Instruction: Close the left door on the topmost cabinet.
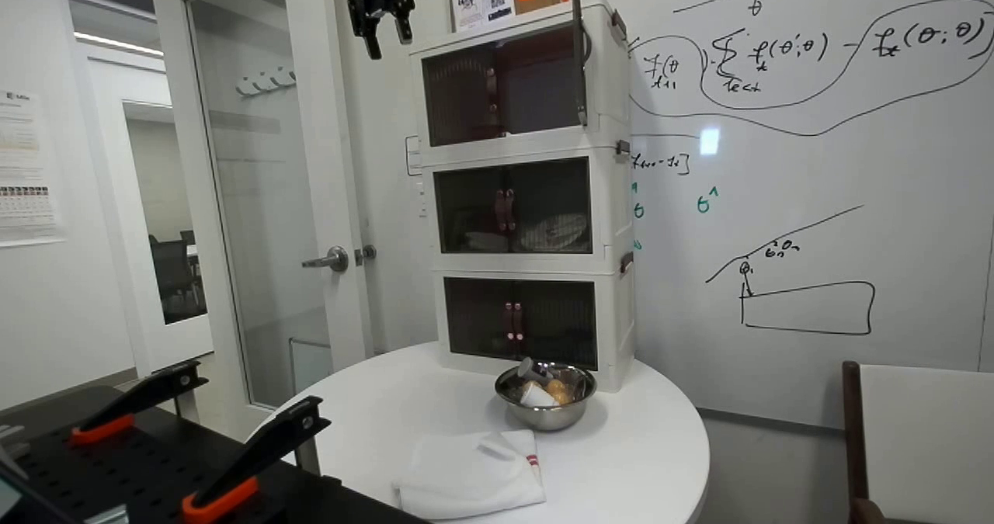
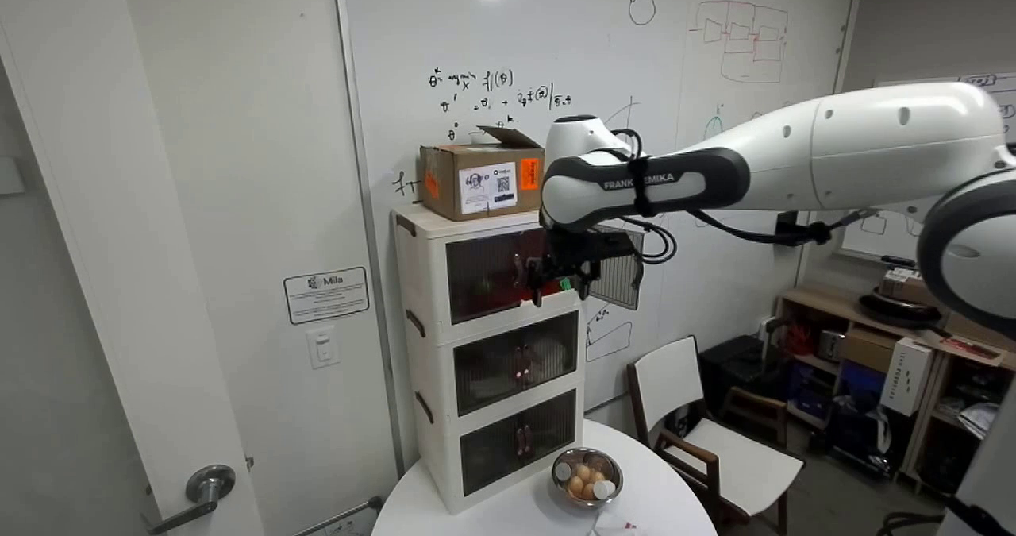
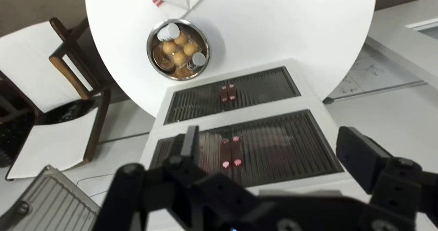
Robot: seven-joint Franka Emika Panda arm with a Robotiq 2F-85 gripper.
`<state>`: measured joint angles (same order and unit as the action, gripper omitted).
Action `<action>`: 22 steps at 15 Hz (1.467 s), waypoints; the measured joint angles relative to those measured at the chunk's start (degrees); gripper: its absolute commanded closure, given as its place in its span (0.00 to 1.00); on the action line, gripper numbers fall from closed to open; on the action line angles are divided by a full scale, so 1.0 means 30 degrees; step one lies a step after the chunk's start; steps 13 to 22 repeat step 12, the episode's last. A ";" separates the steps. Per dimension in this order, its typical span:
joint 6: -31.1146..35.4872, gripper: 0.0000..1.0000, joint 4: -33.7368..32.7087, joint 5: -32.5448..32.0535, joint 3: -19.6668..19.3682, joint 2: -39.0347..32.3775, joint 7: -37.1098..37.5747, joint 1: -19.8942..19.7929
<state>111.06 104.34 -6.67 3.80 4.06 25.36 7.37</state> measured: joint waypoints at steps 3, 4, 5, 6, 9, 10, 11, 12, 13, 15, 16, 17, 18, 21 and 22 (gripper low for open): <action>-0.0087 0.00 0.3368 0.1068 -0.0052 0.2651 -0.1081 -0.0488; -0.0086 0.00 0.4483 0.1465 -0.0120 0.3534 -0.1315 -0.0662; -0.0088 0.00 0.5608 0.1897 -0.0215 0.4437 -0.1529 -0.0838; -0.0094 0.00 0.6736 0.2323 -0.0343 0.5366 -0.1756 -0.1013; -0.0200 0.00 0.8486 0.2755 -0.0467 0.7033 -0.1946 -0.1416; -0.0193 0.00 0.8419 0.2755 -0.0430 0.6980 -0.1946 -0.1416; -0.0183 0.00 0.8376 0.2755 -0.0348 0.6904 -0.1945 -0.1416; -0.0169 0.00 0.8317 0.2755 -0.0255 0.6777 -0.1940 -0.1415; -0.0169 0.00 0.8317 0.2755 -0.0255 0.6777 -0.1940 -0.1415; -0.0169 0.00 0.8317 0.2755 -0.0255 0.6777 -0.1940 -0.1415; -0.0169 0.00 0.8317 0.2755 -0.0255 0.6777 -0.1940 -0.1415; -0.0169 0.00 0.8317 0.2755 -0.0255 0.6777 -0.1940 -0.1415; -0.0169 0.00 0.8317 0.2755 -0.0255 0.6777 -0.1940 -0.1415; -0.0169 0.00 0.8317 0.2755 -0.0255 0.6777 -0.1940 -0.1415; -0.0169 0.00 0.8317 0.2755 -0.0255 0.6777 -0.1940 -0.1415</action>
